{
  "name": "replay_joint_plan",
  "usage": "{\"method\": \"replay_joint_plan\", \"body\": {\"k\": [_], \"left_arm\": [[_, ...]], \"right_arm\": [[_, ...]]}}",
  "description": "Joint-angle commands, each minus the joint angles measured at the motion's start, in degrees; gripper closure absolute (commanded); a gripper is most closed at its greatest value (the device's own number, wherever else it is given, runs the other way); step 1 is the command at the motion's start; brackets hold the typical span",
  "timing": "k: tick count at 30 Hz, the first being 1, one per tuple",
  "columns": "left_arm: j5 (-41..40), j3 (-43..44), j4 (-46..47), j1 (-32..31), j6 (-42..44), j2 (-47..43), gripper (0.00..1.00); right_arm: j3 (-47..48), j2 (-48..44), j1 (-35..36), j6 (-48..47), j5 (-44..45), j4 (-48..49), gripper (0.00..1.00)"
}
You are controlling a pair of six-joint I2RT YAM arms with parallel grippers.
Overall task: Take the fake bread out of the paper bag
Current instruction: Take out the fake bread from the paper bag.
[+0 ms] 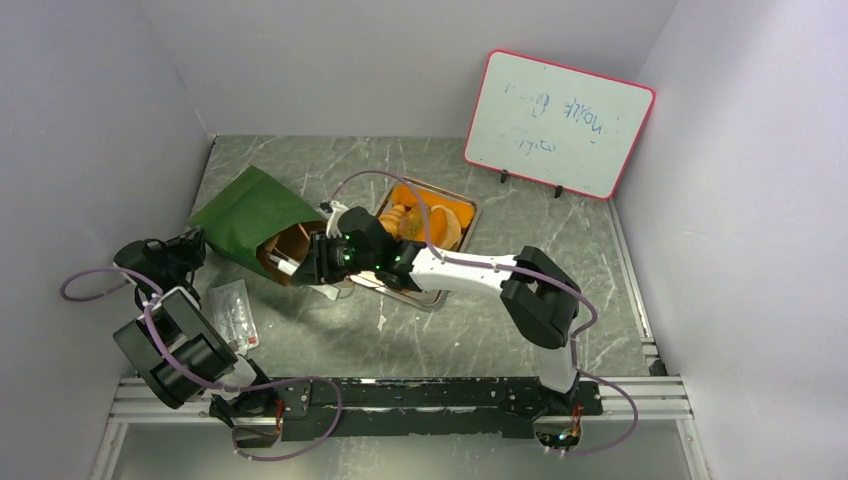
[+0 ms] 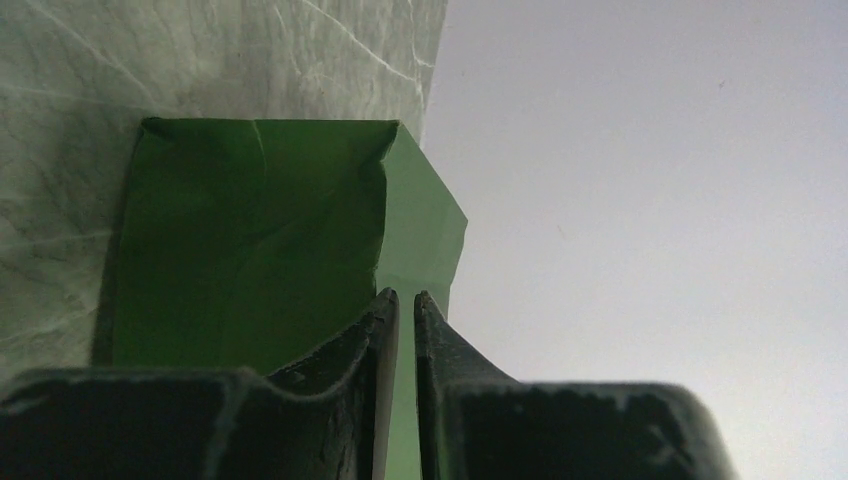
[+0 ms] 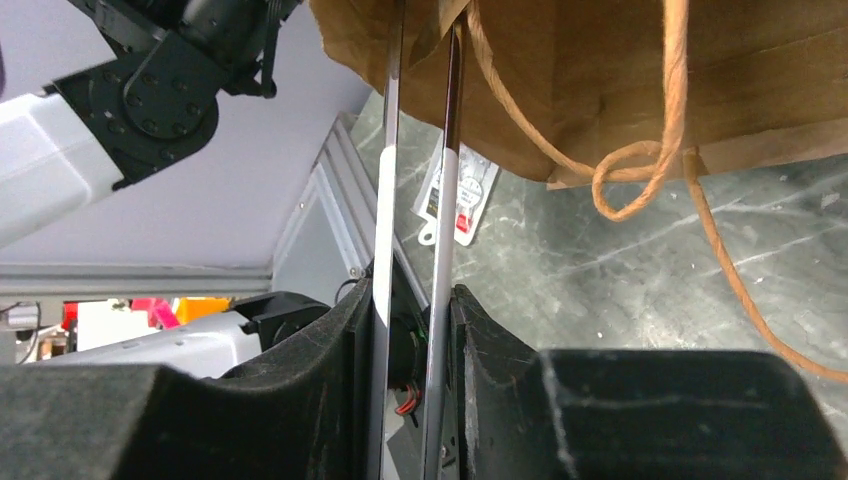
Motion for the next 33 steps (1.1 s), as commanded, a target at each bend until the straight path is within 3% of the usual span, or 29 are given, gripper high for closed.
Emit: {"method": "replay_joint_plan", "body": {"k": [1,10,21,33], "left_arm": [[-0.84,2.03,-3.27,-0.16,4.36,-1.21,0.93],[-0.74,3.69,-6.07,-0.45,7.35,-0.99,0.93],[-0.76,2.50,-5.45,-0.45,7.72,-0.98,0.93],[-0.13,4.05,-6.72,-0.49,8.85,-1.80,0.93]], "right_arm": [[1.84,-1.12,1.00,-2.89,0.13,1.44,0.75],[-1.82,-0.78,2.66,-2.98,1.84,1.33,0.75],[-8.54,1.41,-0.58,1.06,-1.06,5.64,0.73],[-7.07,7.99,-2.95,8.14,-4.71,11.94,0.68]]}}
